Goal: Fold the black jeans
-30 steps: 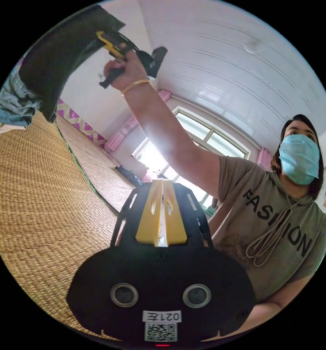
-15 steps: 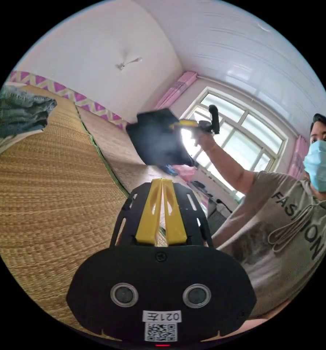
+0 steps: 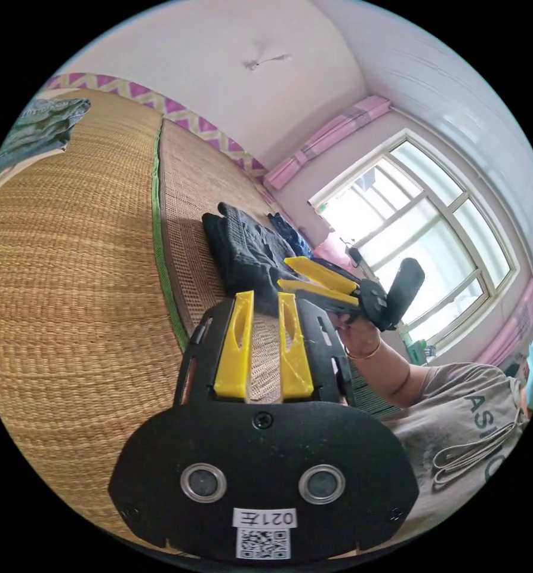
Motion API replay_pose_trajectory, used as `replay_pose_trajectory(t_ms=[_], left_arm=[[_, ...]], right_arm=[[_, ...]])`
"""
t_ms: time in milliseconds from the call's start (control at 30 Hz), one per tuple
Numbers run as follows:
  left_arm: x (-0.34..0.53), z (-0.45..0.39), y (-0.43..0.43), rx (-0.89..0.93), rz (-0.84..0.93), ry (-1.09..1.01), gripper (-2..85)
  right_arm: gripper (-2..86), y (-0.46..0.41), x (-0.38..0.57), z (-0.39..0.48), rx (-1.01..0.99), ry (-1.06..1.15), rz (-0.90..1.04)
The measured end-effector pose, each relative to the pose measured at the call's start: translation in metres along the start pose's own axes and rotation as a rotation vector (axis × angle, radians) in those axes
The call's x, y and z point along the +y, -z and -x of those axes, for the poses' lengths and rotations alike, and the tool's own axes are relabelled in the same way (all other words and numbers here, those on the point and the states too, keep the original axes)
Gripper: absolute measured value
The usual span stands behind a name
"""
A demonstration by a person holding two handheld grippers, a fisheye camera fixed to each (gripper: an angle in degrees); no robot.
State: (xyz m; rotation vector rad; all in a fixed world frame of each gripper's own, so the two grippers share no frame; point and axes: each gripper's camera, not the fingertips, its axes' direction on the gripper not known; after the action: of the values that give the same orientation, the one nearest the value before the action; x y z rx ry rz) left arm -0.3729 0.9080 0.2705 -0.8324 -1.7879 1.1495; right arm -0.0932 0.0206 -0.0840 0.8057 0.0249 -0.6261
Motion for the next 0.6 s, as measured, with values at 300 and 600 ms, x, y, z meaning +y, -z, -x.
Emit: replay_pose_trajectory(t_ms=[300, 600], left_arm=[[-0.026, -0.04, -0.042, -0.087, -0.006, -0.001, 5.9], [-0.09, -0.124, -0.151, -0.137, 0.097, -0.132, 8.2]], right_arm=[[6.5, -0.016, 0.136, -0.026, -0.166, -0.303, -0.059], [4.8, 0.231, 0.582, -0.273, -0.231, -1.032, -0.512]])
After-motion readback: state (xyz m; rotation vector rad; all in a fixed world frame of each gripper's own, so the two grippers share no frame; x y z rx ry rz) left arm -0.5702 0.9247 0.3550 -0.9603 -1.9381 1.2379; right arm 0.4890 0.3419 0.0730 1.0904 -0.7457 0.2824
